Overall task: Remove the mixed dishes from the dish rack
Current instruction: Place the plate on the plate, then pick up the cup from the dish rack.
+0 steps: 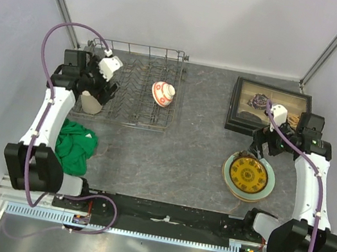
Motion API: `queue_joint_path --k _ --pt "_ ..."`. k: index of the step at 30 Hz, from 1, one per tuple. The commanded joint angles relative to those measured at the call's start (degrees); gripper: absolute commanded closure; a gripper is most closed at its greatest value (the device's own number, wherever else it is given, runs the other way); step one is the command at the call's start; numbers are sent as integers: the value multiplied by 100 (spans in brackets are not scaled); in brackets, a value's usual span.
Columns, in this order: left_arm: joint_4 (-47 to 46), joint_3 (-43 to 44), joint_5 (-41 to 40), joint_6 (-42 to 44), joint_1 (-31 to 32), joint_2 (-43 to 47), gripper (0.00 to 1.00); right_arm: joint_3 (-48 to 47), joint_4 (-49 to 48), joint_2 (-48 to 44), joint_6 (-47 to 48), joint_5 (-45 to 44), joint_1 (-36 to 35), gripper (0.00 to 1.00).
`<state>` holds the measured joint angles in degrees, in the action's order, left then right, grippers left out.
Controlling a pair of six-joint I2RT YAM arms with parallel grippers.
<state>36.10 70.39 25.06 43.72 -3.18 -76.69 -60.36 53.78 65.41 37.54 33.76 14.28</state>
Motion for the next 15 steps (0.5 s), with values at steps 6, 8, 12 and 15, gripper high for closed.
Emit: queue_joint_path --k 6,8,12,15 --pt "-410 528 -897 -812 -639 -804 1 393 -965 -186 -810 -607 -426 2" --pt "-445 598 -924 -865 -771 -979 1 472 -1001 -212 -810 -590 -453 2" --pt "-463 739 -959 -857 -938 -1217 1 578 -1045 -169 -783 -555 -514 2" --pt "-428 818 -950 -796 -1009 -1375 1 657 -1080 -151 -766 -554 -523 2"
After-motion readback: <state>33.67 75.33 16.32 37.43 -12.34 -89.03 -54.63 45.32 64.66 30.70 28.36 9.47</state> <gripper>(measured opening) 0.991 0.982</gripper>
